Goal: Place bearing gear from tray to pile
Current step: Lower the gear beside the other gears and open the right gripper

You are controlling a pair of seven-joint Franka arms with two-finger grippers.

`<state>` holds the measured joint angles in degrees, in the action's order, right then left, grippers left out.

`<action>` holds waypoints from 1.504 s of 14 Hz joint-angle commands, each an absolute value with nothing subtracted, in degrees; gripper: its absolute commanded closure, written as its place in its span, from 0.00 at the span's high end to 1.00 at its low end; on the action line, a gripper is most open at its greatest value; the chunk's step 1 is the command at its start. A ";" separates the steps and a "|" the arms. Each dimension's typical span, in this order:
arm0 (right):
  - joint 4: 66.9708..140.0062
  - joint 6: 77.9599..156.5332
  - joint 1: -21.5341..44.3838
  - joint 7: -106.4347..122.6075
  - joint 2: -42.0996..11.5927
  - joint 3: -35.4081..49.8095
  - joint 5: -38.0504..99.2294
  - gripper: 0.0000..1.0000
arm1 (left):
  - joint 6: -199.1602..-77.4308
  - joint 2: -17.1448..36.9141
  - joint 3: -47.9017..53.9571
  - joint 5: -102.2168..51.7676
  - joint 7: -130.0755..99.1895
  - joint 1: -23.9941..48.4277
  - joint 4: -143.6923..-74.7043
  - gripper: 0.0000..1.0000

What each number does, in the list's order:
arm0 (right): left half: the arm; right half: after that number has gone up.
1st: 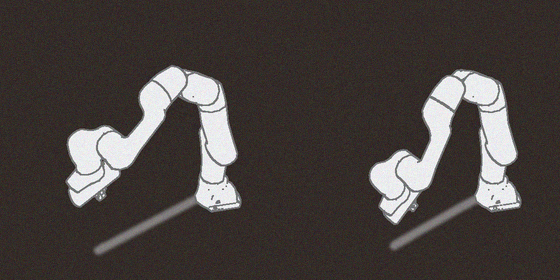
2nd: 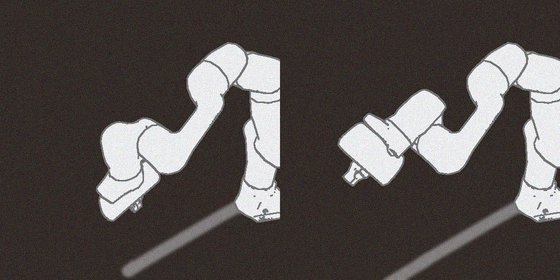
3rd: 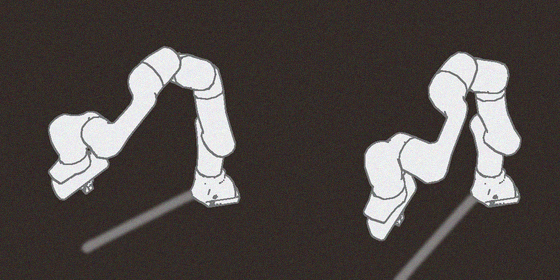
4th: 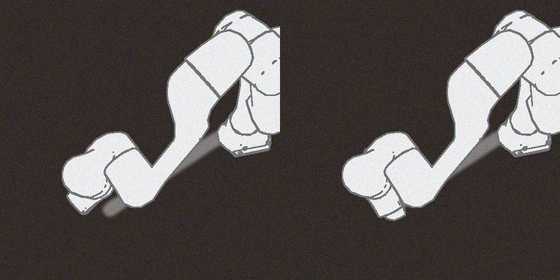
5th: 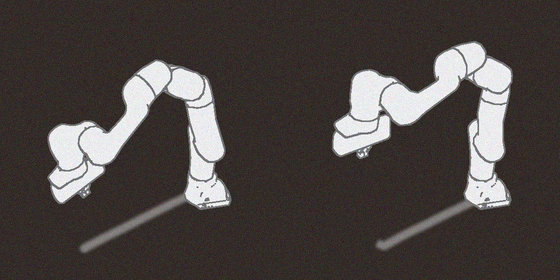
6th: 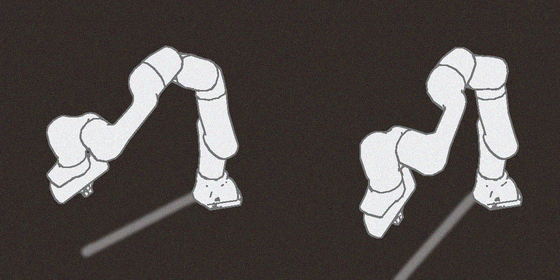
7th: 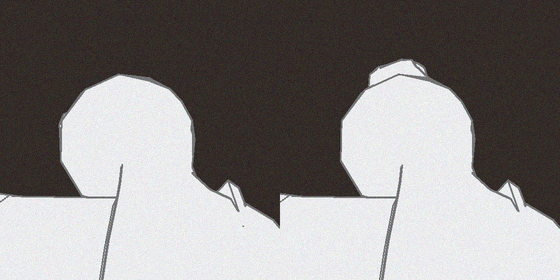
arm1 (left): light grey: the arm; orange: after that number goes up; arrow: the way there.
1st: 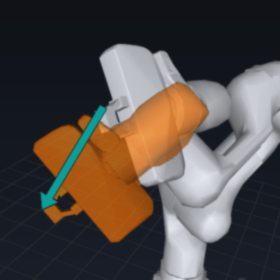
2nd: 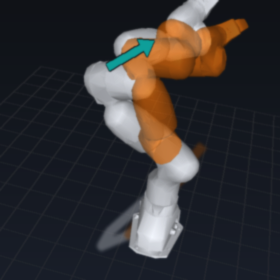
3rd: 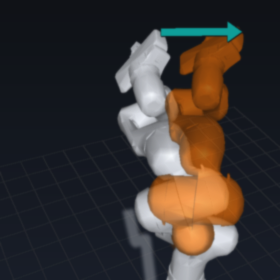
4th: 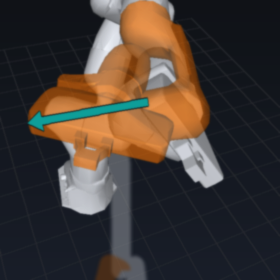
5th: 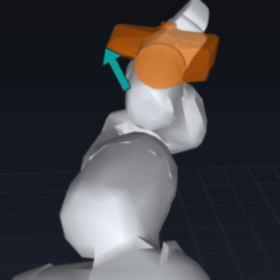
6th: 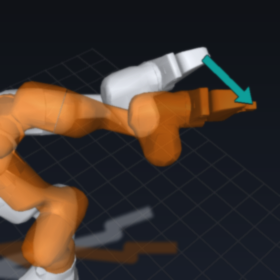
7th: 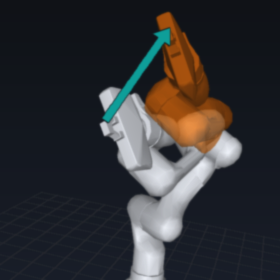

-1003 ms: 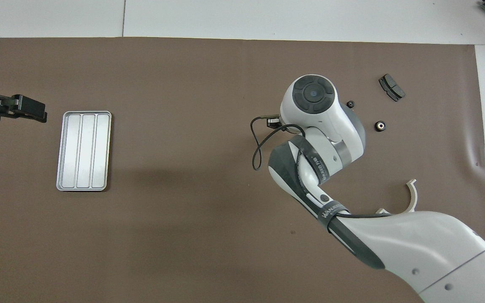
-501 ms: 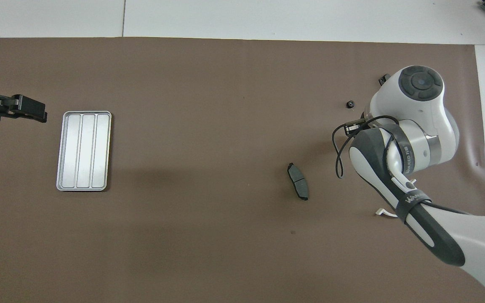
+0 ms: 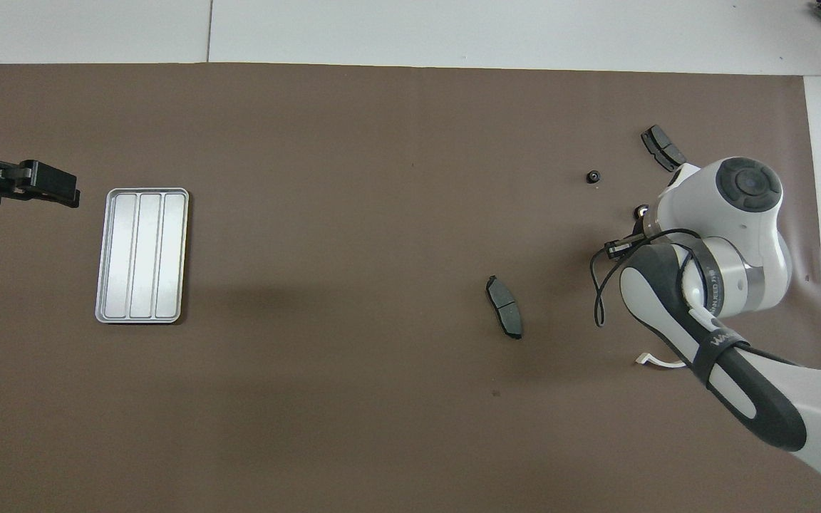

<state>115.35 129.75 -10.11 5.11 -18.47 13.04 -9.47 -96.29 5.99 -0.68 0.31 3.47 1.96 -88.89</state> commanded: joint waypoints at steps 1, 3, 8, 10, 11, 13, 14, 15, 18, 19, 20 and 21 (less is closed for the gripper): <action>117.60 131.04 -10.55 6.15 -16.70 13.62 -8.17 0.60 | -97.38 4.22 -0.70 -0.09 4.39 1.67 -91.05 1.00; 116.72 130.78 -10.02 3.97 -16.44 13.62 -8.17 1.00 | -97.56 4.13 -0.70 -0.09 4.31 1.58 -91.05 1.00; 111.28 129.12 -8.00 -7.89 -13.45 13.36 -9.49 1.00 | -97.38 4.13 -0.70 -0.09 4.31 1.58 -91.06 1.00; 108.21 126.23 -8.61 -9.48 -12.75 13.18 -9.49 1.00 | -97.47 4.13 -0.70 -0.09 4.31 1.58 -91.05 1.00; 106.71 124.91 -8.87 -10.10 -12.48 13.10 -9.49 1.00 | -97.56 4.13 -0.70 -0.09 4.31 1.58 -91.05 1.00; 104.60 120.87 -9.14 -10.72 -9.77 12.92 -9.32 1.00 | -97.56 4.13 -0.70 -0.09 4.31 1.58 -91.05 1.00; 103.81 119.11 -10.27 -11.07 -8.10 12.92 -9.14 1.00 | -97.82 4.13 -0.70 -0.09 4.31 1.58 -91.05 1.00; 103.36 117.26 -11.33 -11.07 -6.61 13.09 -8.62 1.00 | -97.82 4.13 -0.70 -0.09 4.31 1.58 -91.14 1.00; 102.83 110.94 -11.86 -11.07 -1.60 12.83 -6.87 1.00 | -97.82 4.13 -0.70 -0.09 4.31 1.67 -91.14 1.00; 102.66 109.09 -11.78 -11.07 -0.19 11.87 -5.90 1.00 | -97.82 4.13 -0.70 -0.09 4.22 1.58 -91.14 1.00; 102.31 107.25 -11.86 -11.07 1.22 11.08 -5.45 1.00 | -97.82 4.13 -0.70 -0.09 4.31 1.58 -91.14 1.00; 101.61 105.49 -11.69 -11.07 1.75 10.73 -5.36 1.00 | -97.82 4.13 -0.70 -0.09 4.31 1.58 -91.14 1.00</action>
<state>101.90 108.19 -11.37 -10.26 -0.25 11.53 -6.86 -96.56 5.96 -0.75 0.31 3.47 1.96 -88.89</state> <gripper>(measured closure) 0.000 0.000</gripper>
